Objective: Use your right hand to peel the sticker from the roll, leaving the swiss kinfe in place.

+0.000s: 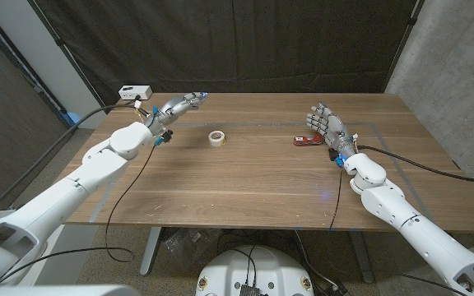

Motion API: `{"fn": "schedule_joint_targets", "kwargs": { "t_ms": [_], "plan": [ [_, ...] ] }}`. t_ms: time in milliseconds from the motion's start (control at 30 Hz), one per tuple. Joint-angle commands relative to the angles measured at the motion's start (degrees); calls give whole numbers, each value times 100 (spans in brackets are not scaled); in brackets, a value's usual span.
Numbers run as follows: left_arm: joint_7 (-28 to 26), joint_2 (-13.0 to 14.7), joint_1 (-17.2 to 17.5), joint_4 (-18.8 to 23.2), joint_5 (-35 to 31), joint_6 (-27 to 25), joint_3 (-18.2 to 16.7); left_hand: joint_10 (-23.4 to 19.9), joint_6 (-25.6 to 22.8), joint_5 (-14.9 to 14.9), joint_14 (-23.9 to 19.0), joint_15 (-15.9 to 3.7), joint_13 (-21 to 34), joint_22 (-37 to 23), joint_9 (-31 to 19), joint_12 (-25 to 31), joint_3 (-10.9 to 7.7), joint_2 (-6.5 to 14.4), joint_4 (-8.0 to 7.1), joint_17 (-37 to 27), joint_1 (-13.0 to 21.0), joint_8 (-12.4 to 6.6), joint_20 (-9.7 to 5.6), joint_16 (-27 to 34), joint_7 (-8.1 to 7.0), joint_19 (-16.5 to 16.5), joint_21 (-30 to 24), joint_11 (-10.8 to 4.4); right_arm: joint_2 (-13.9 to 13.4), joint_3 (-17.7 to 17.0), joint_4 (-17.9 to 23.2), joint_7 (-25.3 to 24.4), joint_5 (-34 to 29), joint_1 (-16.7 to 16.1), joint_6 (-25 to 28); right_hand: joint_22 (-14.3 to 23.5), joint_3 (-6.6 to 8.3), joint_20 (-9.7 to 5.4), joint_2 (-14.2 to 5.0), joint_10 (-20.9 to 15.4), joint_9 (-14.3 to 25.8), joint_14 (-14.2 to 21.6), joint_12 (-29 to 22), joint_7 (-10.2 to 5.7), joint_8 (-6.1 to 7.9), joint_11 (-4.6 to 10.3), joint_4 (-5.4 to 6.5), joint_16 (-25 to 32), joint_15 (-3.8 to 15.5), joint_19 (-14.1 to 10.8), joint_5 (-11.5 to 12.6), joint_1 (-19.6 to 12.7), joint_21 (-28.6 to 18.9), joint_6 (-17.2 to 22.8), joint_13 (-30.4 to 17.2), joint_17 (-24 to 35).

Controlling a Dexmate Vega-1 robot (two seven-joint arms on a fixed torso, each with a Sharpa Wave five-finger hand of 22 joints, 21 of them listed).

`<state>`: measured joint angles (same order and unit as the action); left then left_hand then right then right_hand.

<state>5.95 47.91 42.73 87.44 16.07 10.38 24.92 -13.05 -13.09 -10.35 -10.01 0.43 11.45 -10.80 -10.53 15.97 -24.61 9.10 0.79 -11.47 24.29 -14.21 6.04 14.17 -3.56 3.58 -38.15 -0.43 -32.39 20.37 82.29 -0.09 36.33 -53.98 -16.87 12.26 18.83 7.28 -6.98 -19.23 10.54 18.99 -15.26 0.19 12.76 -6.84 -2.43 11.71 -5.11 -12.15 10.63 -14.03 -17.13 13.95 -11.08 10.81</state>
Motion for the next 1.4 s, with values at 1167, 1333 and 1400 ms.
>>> {"fn": "schedule_joint_targets", "kwargs": {
  "t_ms": [1167,1333,1400],
  "plan": [
    [2824,885,-1850,336,-1476,-1553,993,-576,-554,-7,-342,5,4,-21,-34,-16,-331,1,96,8,430,58,21,-1,287,-209,-9,20,51,50,88,29,-31,-229,-241,10,54,31,1,-285,22,168,-84,20,33,-36,9,27,-13,-23,46,65,1,289,-20,10],
    [3007,775,-2075,229,-1765,-1496,1172,-692,-717,-15,-509,-28,-1,-16,-31,-23,-425,-36,216,35,608,40,45,12,338,-264,-15,-23,65,30,92,-38,-43,-260,-261,10,62,36,-2,-298,23,211,-83,35,41,-32,10,37,4,-30,48,69,-1,341,-20,10],
    [2975,779,-2143,328,-2049,-1572,1257,-708,-767,-20,-521,-31,-2,-15,-31,-31,-456,-34,250,40,663,32,42,3,349,-283,-19,-29,57,31,106,-75,-82,-265,-264,11,66,38,-4,-313,23,235,-86,39,40,-30,10,43,2,-37,49,71,-3,351,-20,10]
  ]
}}
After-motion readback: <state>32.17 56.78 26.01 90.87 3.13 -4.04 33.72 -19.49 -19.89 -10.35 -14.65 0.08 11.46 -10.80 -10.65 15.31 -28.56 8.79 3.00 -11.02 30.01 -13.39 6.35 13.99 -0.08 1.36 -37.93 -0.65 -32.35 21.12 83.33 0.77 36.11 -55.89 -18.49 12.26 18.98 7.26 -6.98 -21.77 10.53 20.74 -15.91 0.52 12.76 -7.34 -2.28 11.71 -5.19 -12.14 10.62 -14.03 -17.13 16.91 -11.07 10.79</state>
